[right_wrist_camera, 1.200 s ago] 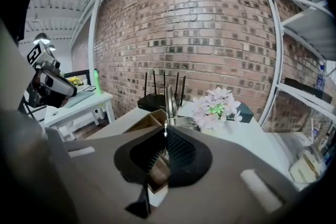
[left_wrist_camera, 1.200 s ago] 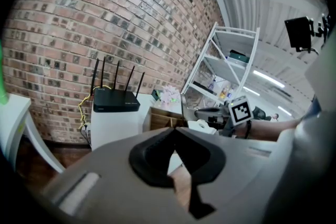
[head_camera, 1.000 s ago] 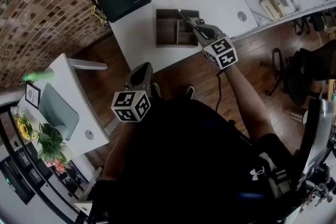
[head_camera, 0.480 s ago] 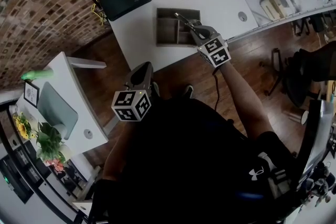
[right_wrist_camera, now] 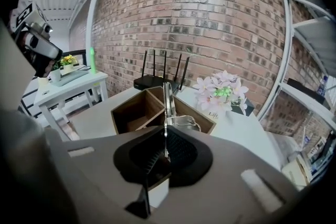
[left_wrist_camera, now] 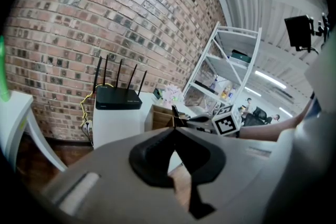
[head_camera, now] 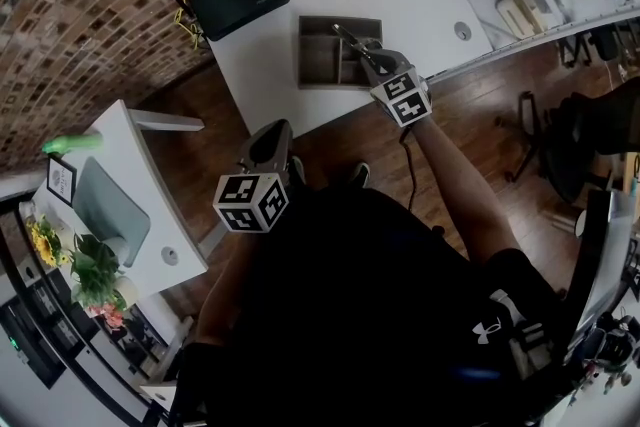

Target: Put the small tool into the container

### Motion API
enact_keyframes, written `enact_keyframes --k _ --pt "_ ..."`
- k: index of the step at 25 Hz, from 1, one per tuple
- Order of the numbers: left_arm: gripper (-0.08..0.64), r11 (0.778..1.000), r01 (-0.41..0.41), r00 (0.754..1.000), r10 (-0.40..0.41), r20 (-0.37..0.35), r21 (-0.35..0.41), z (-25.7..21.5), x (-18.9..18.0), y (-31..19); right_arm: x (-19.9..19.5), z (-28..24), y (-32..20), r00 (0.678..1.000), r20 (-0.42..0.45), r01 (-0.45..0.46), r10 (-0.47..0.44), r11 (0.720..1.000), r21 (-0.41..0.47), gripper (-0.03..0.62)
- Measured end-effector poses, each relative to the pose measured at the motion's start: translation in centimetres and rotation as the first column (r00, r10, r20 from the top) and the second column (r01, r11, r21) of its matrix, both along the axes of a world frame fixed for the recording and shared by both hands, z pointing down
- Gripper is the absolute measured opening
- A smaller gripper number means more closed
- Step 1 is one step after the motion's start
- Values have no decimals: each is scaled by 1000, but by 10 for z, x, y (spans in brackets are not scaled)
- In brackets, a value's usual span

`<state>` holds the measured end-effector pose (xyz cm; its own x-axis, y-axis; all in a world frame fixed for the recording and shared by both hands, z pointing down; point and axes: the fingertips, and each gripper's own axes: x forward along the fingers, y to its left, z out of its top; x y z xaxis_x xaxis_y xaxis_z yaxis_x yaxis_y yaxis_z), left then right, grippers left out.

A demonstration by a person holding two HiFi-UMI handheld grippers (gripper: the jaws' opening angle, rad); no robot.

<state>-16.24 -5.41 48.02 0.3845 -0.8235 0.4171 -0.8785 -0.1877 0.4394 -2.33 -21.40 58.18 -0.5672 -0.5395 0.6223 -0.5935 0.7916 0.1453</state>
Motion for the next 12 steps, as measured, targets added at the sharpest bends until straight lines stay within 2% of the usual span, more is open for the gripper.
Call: enact_keyframes --k 3,5,6,12 --pt "3 1000 -4 1000 4 -1 1 0 1 0 1 2 -1 1000 6 -16 16 1000 -9 26" --pt "3 1000 -8 1000 8 -1 0 0 2 -1 3 4 1 1000 10 -19 20 1000 -22 89" --pt "3 1000 -10 1000 10 -2 0 0 3 -1 5 4 2 1000 16 -24 24 999 -26 97" --pt "3 999 -43 999 43 -3 3 0 12 -4 17 -14 13 993 92 -76 78 997 -16 97"
